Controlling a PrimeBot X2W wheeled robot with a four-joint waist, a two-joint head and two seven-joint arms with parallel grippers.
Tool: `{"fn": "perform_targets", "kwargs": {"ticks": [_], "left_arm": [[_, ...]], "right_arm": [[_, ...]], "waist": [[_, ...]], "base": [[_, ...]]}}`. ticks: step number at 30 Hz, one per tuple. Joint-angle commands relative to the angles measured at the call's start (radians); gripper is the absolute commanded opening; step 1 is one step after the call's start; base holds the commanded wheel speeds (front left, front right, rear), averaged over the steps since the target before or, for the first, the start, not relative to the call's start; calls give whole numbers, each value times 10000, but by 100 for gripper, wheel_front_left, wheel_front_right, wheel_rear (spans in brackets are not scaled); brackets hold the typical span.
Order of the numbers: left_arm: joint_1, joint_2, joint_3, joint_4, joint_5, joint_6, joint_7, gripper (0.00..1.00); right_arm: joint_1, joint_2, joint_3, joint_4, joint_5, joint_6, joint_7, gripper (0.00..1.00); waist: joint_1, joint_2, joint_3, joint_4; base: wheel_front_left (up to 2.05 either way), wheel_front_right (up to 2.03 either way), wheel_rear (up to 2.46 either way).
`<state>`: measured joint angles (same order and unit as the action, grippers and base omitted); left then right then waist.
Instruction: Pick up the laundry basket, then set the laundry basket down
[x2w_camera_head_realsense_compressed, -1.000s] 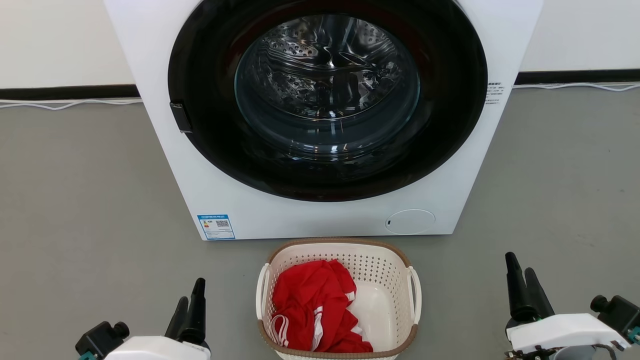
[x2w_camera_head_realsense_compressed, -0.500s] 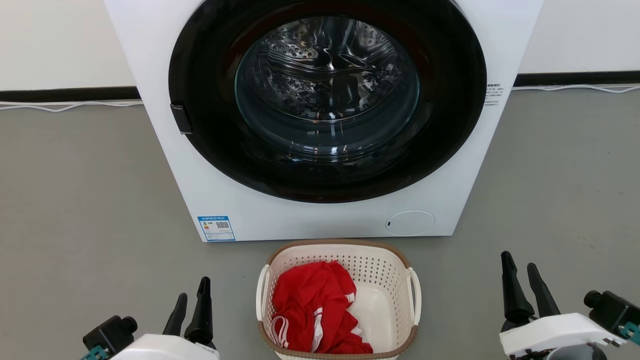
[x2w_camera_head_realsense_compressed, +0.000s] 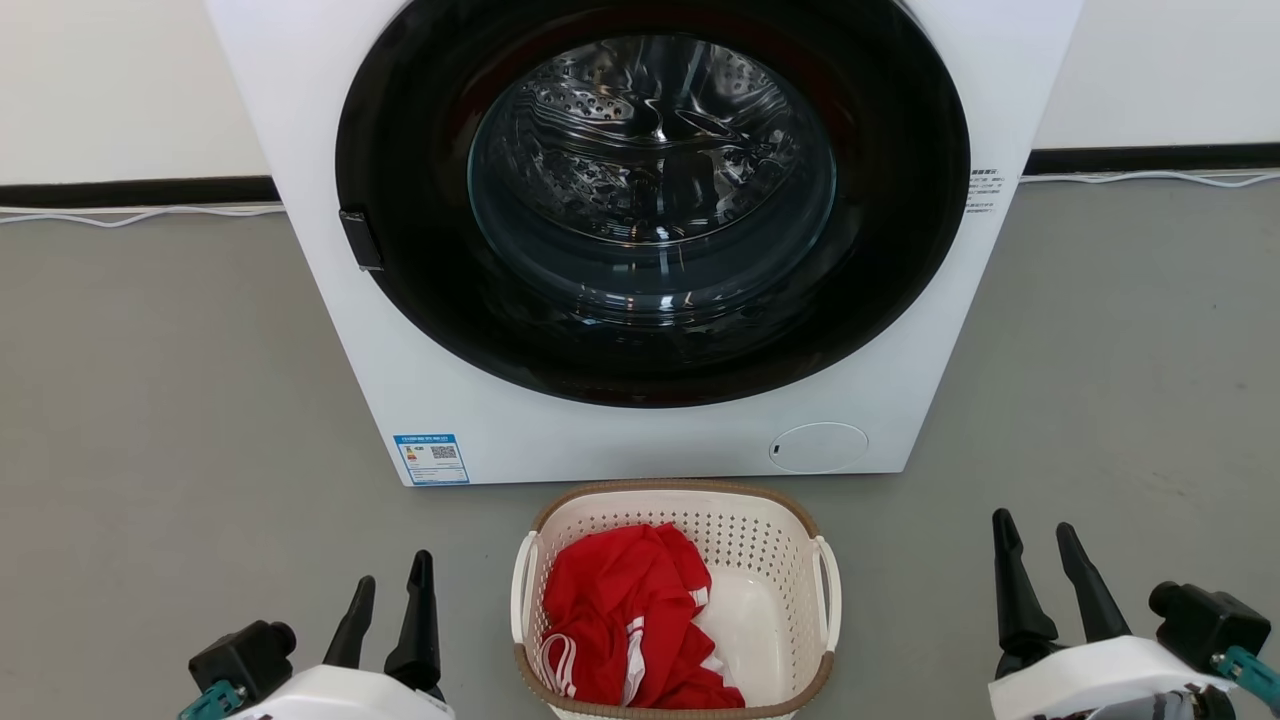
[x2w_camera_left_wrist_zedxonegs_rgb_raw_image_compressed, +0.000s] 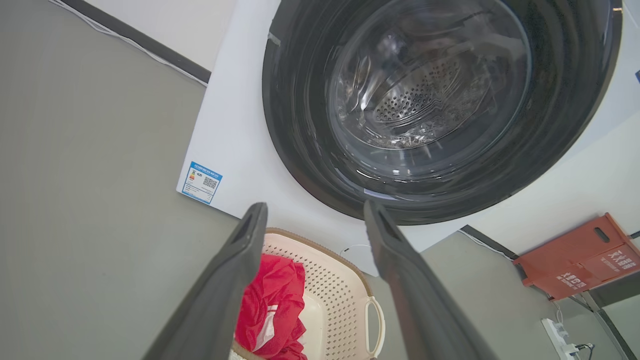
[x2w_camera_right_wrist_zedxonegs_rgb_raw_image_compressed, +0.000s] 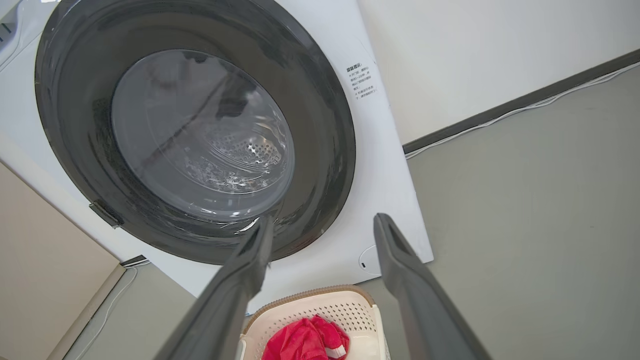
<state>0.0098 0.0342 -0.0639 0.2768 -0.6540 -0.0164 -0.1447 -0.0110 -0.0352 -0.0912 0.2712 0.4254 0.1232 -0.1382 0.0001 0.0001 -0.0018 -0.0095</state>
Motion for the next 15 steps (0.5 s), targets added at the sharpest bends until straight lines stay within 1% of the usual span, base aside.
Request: {"fn": "perform_targets", "kwargs": {"ticks": [1,6,15], "left_arm": [[-303,96,166,-300,333,84,-130,100],[-284,107,161,-297,1055,118,-306,100],[-252,123,102,-347,2084,204,-570,100]], "right_arm": [[-161,-119,175,-320,-371,53,-194,100],[-136,-125,148,-329,-1224,57,-371,100],[-117,-132,97,-328,-2410,62,-635,100]], "waist": [[-1,-1,1,1],[-1,-1,-3,-4],[-1,-1,-8,-13]], "base": [[0,0,0],[0,0,0],[0,0,0]]}}
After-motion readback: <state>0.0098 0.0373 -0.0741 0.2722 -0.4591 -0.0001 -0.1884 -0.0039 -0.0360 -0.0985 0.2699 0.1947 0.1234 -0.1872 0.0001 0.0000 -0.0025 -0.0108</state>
